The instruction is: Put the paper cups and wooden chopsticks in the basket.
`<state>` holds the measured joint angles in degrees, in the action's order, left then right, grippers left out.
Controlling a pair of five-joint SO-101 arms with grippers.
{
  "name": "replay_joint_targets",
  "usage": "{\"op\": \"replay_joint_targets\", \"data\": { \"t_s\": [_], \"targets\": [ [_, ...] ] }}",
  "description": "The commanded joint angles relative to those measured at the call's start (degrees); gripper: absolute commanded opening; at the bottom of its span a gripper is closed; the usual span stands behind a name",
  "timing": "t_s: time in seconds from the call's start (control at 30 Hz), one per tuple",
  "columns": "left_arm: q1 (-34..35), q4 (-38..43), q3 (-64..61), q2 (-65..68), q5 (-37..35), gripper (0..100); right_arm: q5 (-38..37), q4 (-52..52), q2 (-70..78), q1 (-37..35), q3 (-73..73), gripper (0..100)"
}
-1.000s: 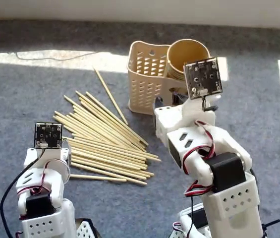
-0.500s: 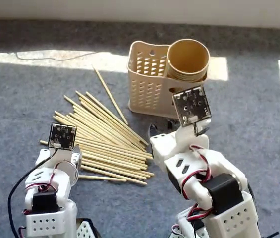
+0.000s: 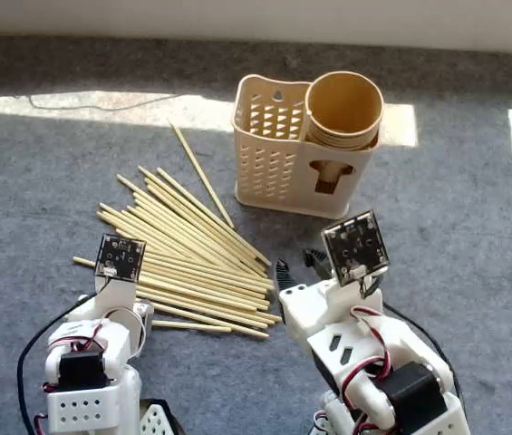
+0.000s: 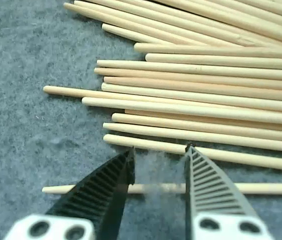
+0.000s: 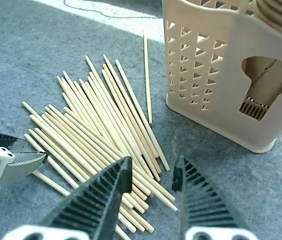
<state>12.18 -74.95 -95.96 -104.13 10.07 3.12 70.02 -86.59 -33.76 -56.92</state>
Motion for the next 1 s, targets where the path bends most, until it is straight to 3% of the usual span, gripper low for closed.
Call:
{"op": "replay_joint_targets", "data": {
  "t_s": [0.0, 0.97],
  "targets": [
    [-1.19, -0.97, -1.19, -0.31, -0.18, 16, -0.70, 0.22, -3.47, -0.40, -1.98, 14.6],
    [-1.19, -0.97, -1.19, -0.31, -0.18, 16, -0.70, 0.31, -4.70, -0.13, -8.84, 14.6]
  ]
}}
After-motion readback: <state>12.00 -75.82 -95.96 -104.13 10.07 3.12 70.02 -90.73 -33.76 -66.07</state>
